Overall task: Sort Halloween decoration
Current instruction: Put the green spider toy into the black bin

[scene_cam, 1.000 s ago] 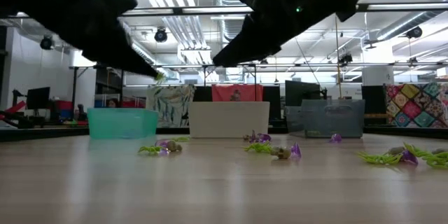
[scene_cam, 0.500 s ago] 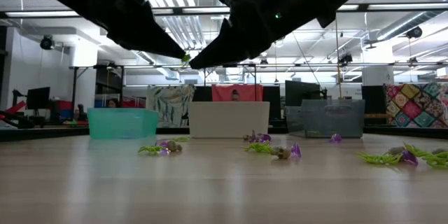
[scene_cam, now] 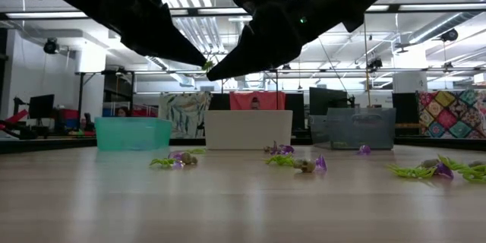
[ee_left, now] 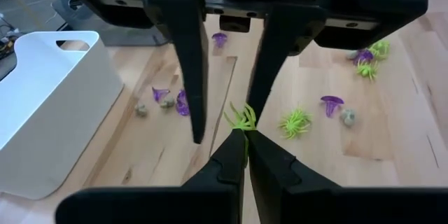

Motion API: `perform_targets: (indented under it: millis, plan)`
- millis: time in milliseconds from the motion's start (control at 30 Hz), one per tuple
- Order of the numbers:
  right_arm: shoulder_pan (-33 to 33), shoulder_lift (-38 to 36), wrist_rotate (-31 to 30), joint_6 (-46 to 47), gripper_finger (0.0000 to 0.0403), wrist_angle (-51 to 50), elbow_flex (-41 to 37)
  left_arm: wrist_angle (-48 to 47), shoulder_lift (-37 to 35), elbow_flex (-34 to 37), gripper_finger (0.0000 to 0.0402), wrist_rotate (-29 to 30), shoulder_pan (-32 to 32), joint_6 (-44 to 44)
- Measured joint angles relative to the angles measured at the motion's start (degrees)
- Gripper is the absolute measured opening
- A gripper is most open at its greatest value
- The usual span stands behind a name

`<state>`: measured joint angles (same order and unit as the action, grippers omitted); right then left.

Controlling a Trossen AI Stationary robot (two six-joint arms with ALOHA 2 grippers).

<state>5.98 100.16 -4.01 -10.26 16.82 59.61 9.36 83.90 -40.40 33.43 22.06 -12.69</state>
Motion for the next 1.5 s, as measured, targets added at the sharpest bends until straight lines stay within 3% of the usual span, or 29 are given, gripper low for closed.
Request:
perform_targets:
  millis: [200, 400, 800, 1000, 1200, 1267, 1367, 1500]
  plan:
    - [0.03, 0.00, 0.20, -1.22, 0.0022, -0.16, 0.00, 0.11, 0.00, 0.34, 0.0000, 0.02, 0.00, -0.02]
    - [0.02, 0.02, 0.20, -1.28, 0.0009, -0.23, 0.00, 0.37, 0.00, 0.37, 0.0008, 0.37, 0.00, -0.79]
    - [-0.14, -0.20, -0.28, 1.00, 0.0009, -2.83, 0.00, -3.04, -0.43, 0.38, 0.0135, 0.66, 0.00, -1.33]
    - [-2.46, -4.12, -6.02, 2.04, 0.0009, -16.43, -0.04, -5.62, -1.20, 0.10, 0.0171, 0.74, -0.03, -3.61]
    - [-8.02, -12.24, -25.93, 3.29, 0.0009, -42.35, 2.09, -5.83, -1.20, 0.08, 0.0176, 0.63, -0.07, -5.39]
    - [-12.21, -14.87, -29.42, 7.06, 0.0009, -50.39, 3.07, -5.78, -1.20, 0.08, 0.0176, 0.63, -0.07, -5.51]
    - [-20.64, -18.19, -27.05, 14.48, 0.0009, -57.87, 3.82, -5.67, -1.20, 0.06, 0.0176, 0.61, -0.05, -6.22]
    - [-33.41, -20.09, -13.71, 22.25, 0.0009, -63.41, 3.26, -5.46, -1.20, 0.06, 0.0176, 0.60, -0.07, -7.40]
